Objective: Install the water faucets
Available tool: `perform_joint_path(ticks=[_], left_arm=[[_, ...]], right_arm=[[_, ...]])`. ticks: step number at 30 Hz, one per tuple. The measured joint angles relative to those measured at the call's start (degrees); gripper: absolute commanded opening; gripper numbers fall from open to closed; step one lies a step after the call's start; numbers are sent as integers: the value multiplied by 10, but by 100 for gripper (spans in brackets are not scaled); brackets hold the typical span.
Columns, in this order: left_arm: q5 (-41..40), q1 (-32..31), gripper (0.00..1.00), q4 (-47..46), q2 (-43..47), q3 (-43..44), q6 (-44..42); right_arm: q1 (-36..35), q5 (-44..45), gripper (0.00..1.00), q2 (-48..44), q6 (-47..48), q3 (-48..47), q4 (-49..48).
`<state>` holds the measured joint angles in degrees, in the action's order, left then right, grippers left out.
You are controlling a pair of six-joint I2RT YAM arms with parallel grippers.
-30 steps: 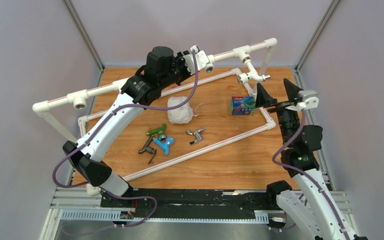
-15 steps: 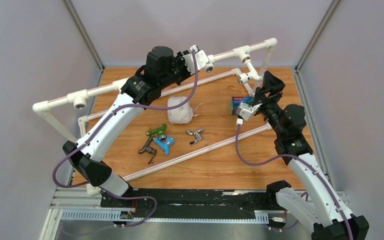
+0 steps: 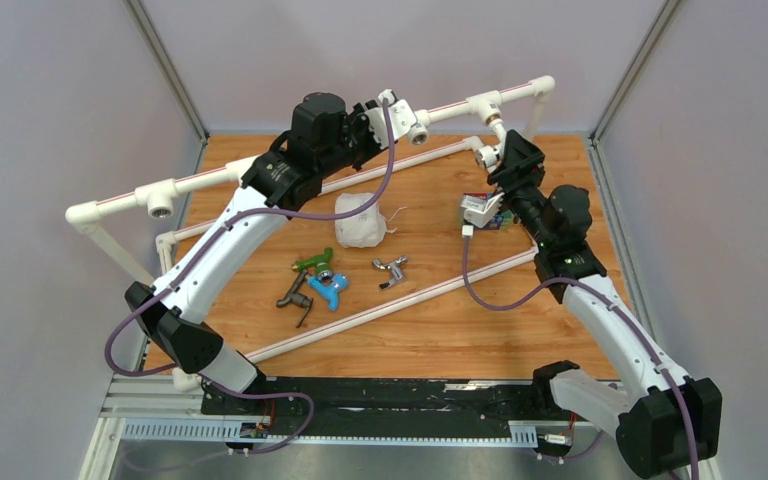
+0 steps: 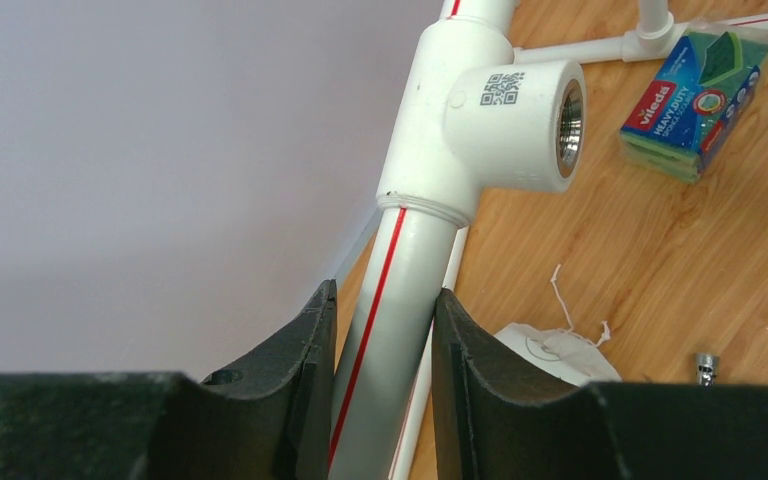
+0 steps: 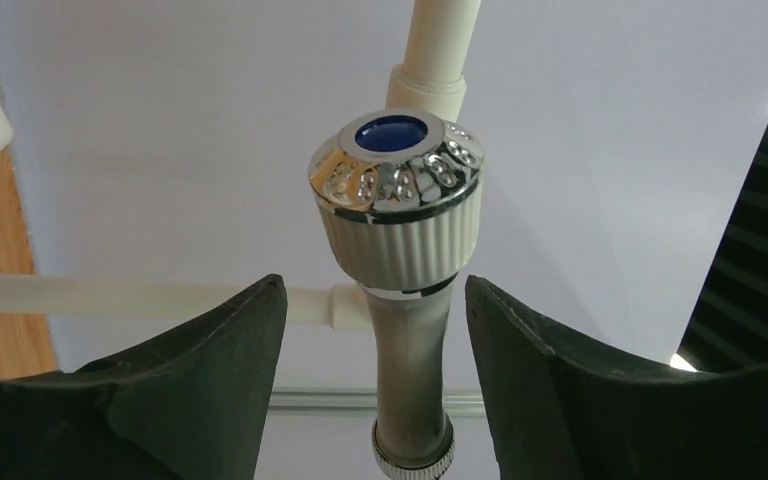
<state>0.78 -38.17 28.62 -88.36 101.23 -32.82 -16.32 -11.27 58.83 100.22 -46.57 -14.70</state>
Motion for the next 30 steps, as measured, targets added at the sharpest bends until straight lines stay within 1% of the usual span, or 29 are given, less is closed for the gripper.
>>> perform_joint_path(ticks=[2,3,6,7,9,11,12,13,17,21,27,30], left_arm=[[2,0,0,-3,2,-3,2],[2,0,0,-5,3,-5,3],[3,0,0,-17,9,-17,6],[3,0,0,-23,11,-23,7],[3,1,0,-36,17,-33,8],[3,2,0,-48,19,-42,8],[3,3,0,-52,20,-45,9],[4,3,0,-57,23,-49,12],[3,4,0,-73,32,-65,21],[3,4,0,-81,41,-76,31],[7,3,0,-88,51,-87,47],[12,3,0,-89,54,-90,56]], right_arm=[[0,-7,53,7,-4,0,-3],[0,-10,46,10,-12,-1,-4],[0,-19,32,18,-49,-13,-7],[0,-23,27,19,-72,-22,-7],[0,-28,19,22,-139,-38,1],[0,-32,17,25,-222,-48,5],[1,-33,14,26,-254,-51,4],[2,-34,11,27,-301,-54,2],[5,-29,9,27,-501,-52,-28],[6,-3,9,26,-737,-23,-104],[6,89,7,26,-1155,36,-224],[3,141,7,26,-1358,60,-259]])
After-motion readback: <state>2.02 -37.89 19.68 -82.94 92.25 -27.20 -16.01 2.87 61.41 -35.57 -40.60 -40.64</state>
